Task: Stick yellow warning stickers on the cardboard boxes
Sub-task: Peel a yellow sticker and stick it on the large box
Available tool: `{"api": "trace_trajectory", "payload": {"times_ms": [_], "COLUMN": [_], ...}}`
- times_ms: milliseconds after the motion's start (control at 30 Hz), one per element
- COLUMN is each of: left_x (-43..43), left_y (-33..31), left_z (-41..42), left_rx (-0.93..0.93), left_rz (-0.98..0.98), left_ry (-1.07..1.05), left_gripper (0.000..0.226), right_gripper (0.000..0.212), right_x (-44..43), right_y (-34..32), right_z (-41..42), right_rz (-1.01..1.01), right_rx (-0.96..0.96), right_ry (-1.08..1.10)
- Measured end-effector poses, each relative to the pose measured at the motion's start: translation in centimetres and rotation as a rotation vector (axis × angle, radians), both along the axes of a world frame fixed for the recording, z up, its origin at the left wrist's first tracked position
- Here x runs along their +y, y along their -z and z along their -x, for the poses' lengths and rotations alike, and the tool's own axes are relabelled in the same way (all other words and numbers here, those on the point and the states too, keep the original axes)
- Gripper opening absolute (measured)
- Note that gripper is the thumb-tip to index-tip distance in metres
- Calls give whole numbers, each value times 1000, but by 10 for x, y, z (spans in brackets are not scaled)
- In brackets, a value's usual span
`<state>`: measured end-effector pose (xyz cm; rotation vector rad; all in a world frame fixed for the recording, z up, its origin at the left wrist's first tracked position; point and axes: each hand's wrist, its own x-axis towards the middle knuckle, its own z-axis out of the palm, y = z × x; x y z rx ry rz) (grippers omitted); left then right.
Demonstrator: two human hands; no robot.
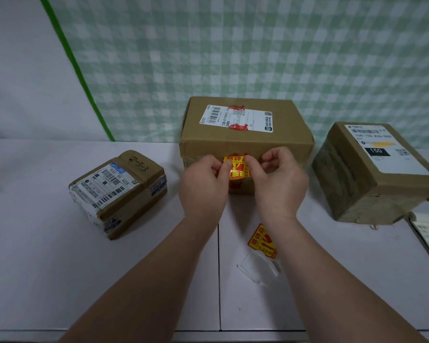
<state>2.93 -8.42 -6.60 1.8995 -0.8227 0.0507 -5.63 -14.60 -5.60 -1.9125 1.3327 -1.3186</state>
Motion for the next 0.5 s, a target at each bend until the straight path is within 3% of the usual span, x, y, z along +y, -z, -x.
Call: {"api": "trace_trajectory", "payload": {"times_ms": [200,300,433,500], "left_x": [-2,-1,-4,-8], "left_y": [-11,-17,-18,-21], "left_z": [-8,-14,-28,-39], "left_rx": [-228,-316,-508,-584], "left_rz": [-228,-230,-141,-179], "left_ry": [-29,-81,-169,-103], "left_gripper": [35,38,64,75], "right_gripper": [59,74,73,70], "right_x": [-5,-13,-27,-33], "right_y": [-6,-8,-9,-9], "right_z": [0,0,3,3], "right_rz": [250,340,390,389], "right_rx": [209,324,465,519], "right_ry": [164,101,-33,-75]}}
